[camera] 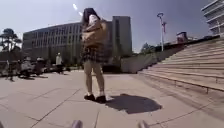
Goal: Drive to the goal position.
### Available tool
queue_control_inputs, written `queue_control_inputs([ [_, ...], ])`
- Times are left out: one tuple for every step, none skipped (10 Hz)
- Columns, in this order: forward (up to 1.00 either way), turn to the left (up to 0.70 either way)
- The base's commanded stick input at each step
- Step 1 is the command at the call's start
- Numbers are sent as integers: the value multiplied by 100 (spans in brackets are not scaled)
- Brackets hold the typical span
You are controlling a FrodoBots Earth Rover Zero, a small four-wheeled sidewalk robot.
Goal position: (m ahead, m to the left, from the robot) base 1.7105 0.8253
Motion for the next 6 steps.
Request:
queue_control_inputs([
  [81,0],
  [8,0],
  [8,0],
  [8,0],
  [7,0],
  [8,0],
])
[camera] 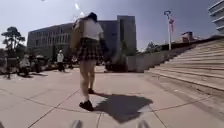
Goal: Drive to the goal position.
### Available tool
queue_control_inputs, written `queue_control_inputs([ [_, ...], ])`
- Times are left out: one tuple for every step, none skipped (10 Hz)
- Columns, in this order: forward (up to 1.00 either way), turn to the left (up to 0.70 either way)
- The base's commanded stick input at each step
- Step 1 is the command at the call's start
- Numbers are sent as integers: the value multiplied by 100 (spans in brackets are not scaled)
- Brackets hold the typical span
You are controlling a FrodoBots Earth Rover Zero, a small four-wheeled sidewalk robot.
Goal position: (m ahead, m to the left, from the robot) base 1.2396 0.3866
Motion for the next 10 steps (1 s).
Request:
queue_control_inputs([
  [8,0],
  [8,0],
  [9,0],
  [8,0],
  [7,0],
  [13,0],
  [83,0],
  [100,0],
  [100,4],
  [100,23],
])
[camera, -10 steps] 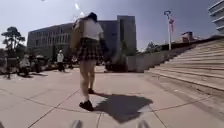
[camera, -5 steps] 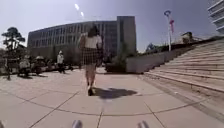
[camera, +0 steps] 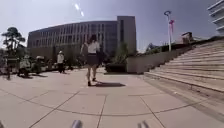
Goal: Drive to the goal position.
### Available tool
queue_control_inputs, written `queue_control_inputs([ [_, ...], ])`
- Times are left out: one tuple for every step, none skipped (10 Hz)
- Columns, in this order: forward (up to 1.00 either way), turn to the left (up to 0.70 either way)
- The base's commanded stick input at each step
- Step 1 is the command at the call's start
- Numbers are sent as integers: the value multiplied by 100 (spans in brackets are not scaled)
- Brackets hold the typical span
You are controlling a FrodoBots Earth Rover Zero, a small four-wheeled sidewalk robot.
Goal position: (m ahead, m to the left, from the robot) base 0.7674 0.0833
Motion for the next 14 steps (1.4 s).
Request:
queue_control_inputs([
  [100,40],
  [100,40],
  [100,40],
  [100,40],
  [100,40],
  [100,40],
  [100,40],
  [100,36],
  [100,7],
  [100,2],
  [100,0],
  [100,0],
  [100,0],
  [100,0],
])
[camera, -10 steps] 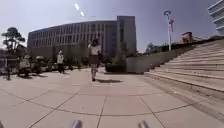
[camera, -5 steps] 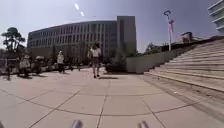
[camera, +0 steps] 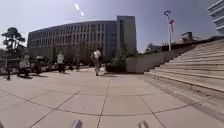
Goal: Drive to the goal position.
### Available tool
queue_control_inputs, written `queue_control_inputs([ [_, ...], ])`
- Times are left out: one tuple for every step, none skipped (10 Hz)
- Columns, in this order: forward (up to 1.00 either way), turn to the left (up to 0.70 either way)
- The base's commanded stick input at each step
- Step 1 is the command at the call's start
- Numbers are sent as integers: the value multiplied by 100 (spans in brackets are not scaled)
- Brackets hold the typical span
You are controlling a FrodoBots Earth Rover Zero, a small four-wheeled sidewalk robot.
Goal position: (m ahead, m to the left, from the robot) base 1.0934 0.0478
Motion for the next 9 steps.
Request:
queue_control_inputs([
  [100,0],
  [100,1],
  [100,3],
  [100,3],
  [83,2],
  [41,1],
  [7,0],
  [7,0],
  [7,0],
])
